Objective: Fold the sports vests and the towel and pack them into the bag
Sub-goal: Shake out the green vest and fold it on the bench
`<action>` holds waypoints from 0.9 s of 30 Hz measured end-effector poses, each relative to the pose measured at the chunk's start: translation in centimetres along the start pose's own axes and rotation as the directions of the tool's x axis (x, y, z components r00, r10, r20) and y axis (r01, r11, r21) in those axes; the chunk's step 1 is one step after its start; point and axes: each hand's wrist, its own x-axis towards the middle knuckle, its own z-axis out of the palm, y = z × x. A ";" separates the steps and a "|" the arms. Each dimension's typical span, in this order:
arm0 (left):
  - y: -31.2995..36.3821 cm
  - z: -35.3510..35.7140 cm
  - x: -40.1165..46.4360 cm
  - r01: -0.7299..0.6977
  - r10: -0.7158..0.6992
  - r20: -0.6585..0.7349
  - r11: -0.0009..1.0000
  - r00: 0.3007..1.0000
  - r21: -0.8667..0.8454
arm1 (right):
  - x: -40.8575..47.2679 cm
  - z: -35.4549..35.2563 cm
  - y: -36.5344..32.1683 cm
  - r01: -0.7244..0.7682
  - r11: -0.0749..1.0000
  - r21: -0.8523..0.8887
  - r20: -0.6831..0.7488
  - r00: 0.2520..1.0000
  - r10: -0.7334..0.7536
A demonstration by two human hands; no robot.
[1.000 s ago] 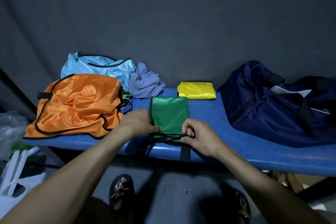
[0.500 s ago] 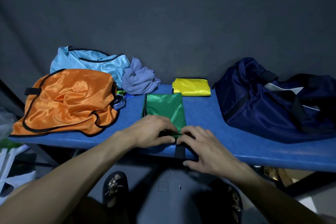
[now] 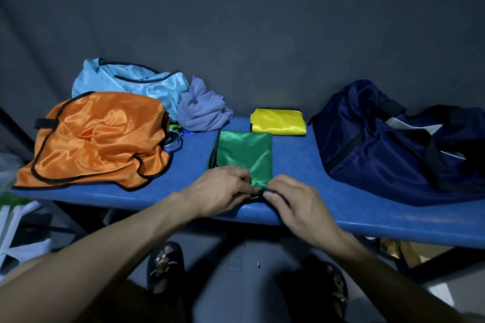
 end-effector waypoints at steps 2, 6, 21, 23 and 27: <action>-0.1 -0.1 0.1 0.013 -0.012 0.041 1.000 0.999 -0.017 | 1.1 -0.2 0.0 -0.097 0.993 0.066 -0.019 0.995 0.098; -0.4 -0.3 0.4 0.032 -0.027 0.125 0.999 0.992 -0.038 | 4.1 0.1 1.0 -0.317 0.943 0.098 0.084 0.947 0.310; -0.9 0.1 0.5 0.054 -0.043 0.169 0.996 0.985 -0.066 | 6.1 1.1 -0.6 -0.166 0.951 -0.263 0.152 0.966 0.210; -0.9 0.0 0.1 0.079 -0.059 0.155 0.990 0.986 -0.121 | 5.7 1.0 -0.3 -0.089 0.957 -0.275 0.184 0.972 0.143; -1.6 -2.1 -1.1 0.096 -0.075 0.080 0.952 0.994 -0.292 | 5.0 0.8 -0.5 0.055 0.932 -0.358 0.207 0.978 0.021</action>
